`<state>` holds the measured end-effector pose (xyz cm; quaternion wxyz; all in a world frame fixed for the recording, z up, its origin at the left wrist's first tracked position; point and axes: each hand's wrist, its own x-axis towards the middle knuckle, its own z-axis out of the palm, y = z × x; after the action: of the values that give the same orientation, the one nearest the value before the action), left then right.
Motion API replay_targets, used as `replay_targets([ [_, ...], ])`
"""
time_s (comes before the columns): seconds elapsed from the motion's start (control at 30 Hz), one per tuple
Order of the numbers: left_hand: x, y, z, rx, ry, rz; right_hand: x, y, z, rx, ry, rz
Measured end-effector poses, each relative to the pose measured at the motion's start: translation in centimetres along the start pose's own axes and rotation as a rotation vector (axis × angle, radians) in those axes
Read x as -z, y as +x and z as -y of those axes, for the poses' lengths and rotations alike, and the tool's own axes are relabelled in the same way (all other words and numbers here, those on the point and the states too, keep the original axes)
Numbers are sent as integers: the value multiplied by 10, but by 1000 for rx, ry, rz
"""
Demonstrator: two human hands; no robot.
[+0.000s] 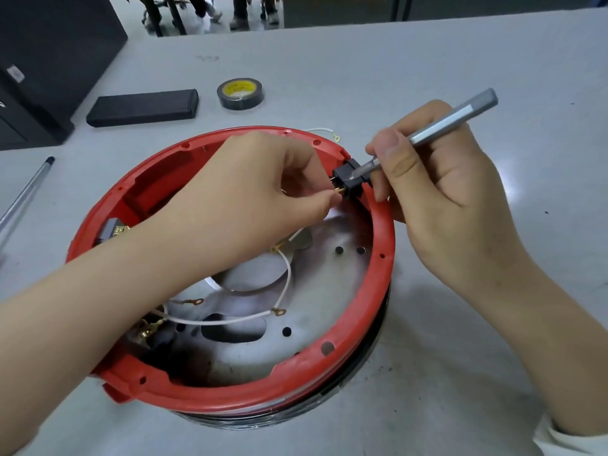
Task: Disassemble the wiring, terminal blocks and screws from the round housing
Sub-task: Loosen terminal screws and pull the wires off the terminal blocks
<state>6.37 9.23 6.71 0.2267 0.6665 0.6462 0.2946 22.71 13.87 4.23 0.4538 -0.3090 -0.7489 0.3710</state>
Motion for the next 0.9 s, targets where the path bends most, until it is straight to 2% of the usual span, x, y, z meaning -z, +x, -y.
replay_targets([
  [0.3, 0, 3, -1, 18, -40, 38, -1, 2, 0, 130, -84, 4],
  [0.7, 0, 5, 1, 18, -64, 67, 0, 1, -3, 127, -161, 88],
  [0.9, -1, 6, 4, 2, -32, 71, 2, 1, -2, 146, -173, 79],
])
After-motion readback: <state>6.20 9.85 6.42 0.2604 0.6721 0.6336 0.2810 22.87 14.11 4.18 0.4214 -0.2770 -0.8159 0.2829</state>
